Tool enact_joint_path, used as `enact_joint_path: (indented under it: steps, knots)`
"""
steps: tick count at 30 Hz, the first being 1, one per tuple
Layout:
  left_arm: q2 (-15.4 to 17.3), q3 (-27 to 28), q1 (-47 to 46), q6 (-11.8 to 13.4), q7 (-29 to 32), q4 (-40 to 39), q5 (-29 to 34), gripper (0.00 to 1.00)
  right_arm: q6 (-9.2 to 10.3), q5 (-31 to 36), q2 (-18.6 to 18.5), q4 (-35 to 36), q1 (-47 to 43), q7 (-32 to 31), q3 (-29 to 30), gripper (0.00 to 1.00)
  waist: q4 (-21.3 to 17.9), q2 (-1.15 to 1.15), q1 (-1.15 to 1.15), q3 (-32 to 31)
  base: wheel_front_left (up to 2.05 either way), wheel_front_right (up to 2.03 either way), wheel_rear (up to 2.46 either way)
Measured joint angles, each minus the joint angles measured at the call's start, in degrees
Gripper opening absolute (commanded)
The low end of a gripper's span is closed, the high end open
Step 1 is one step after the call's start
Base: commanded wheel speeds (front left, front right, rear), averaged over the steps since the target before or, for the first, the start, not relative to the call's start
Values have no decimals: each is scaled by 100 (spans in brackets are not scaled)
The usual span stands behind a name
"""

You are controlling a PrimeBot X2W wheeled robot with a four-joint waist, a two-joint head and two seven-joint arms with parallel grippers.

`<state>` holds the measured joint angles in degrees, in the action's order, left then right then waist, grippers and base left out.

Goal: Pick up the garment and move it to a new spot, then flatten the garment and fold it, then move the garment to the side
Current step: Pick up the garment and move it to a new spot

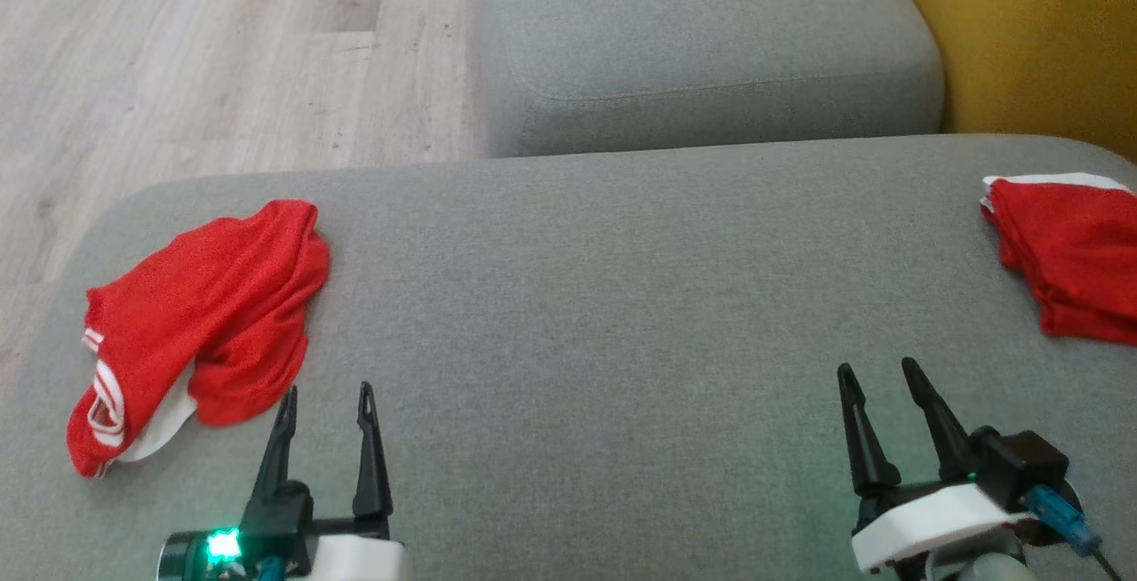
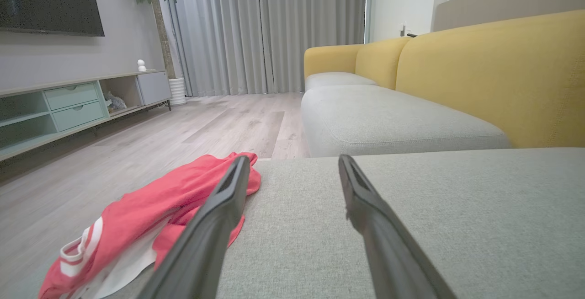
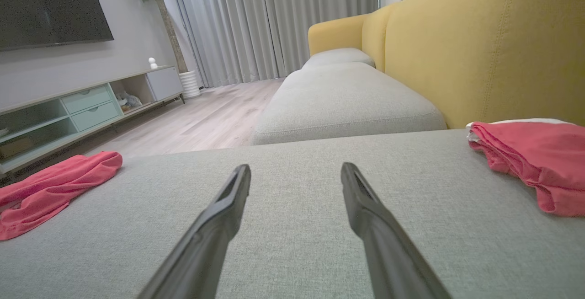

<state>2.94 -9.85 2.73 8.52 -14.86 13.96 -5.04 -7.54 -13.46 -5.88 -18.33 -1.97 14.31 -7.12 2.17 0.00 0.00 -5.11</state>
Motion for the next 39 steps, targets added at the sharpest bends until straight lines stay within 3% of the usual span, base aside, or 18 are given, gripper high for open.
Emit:
enact_joint_path:
  steps: [10, 16, 23, 29, 35, 39]
  knots:
    - [0, 0, -5, -4, 0, 90, 85, 100, 1, -16, 79, -26, -19, 0, 35, 100, 449, 0, 0, -33, 0, 0, 0]
    - [1, 88, -2, -48, 0, 114, 148, 100, 1, -26, 152, -35, -116, 4, 26, 100, 1090, 0, 0, -48, 0, 0, 0]
    - [23, 325, -3, -93, 0, 54, 159, 100, 0, -64, 181, -22, -90, 5, 76, 100, 2118, 0, 0, -3, 0, 0, 0]
    - [22, 664, -22, 7, 0, -141, 156, 100, 0, -63, 137, -45, 202, 5, 31, 100, 2512, 0, 1, 257, 0, 0, 0]
    - [20, 732, -504, -122, 0, -48, 158, 100, 1, 14, -229, 25, 227, 5, 109, 100, 2726, 0, 0, 644, 0, 0, 0]
    - [-1, 655, -1337, -205, 0, 495, 154, 100, 1, 60, -746, 124, 310, 5, -8, 100, 2747, 0, 2, 1115, 0, 0, 0]
